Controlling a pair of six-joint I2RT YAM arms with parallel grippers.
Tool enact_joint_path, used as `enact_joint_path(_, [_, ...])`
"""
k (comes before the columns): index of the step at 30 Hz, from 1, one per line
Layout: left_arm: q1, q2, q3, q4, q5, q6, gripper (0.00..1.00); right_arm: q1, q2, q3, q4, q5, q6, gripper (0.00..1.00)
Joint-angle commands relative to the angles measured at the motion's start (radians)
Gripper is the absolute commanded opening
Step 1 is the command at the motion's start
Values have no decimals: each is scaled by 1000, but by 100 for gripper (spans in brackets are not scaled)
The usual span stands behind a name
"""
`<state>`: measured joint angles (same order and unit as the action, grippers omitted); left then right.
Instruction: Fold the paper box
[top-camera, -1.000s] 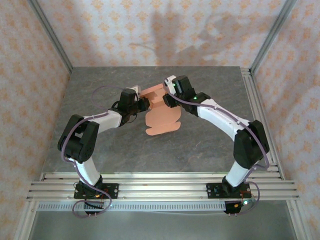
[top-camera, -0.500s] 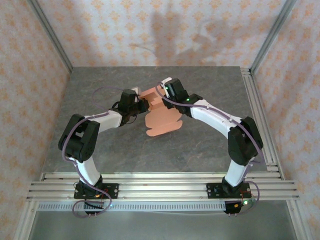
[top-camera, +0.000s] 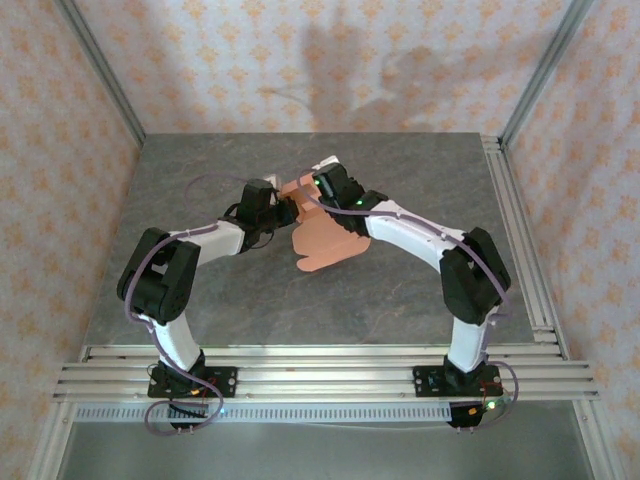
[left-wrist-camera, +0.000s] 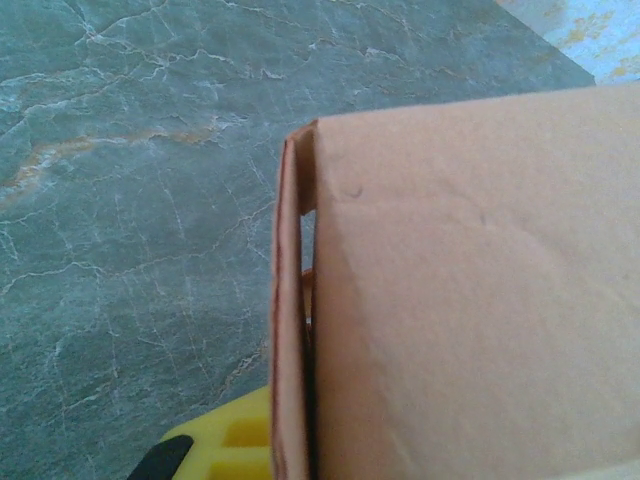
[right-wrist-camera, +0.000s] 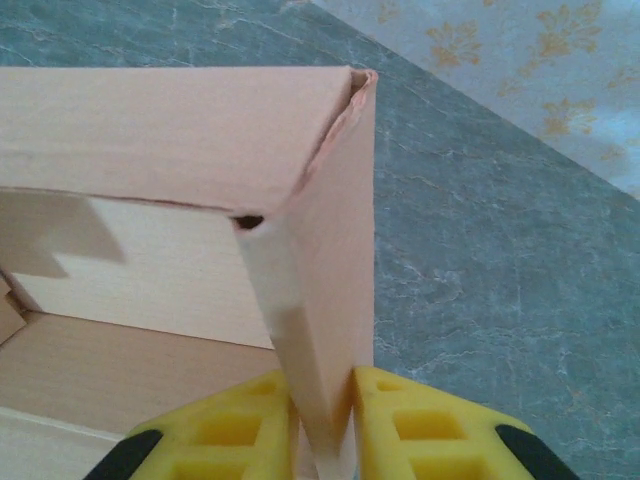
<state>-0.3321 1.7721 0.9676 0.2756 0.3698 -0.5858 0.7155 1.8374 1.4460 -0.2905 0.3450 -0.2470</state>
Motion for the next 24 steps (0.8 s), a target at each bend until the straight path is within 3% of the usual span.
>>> enact_joint_path(1, [-12, -14, 30, 62, 53, -2, 0, 6, 16, 22, 2, 82, -27, 17])
enact_joint_path(11, [-12, -15, 34, 56, 55, -2, 0, 6, 46, 42, 17, 151, -55, 11])
enact_joint_path(18, [-12, -11, 43, 56, 62, -4, 0, 6, 64, 55, 16, 141, -52, 11])
enact_joint_path(24, [-12, -11, 46, 53, 61, -4, 0, 6, 99, 80, 17, 224, -58, 5])
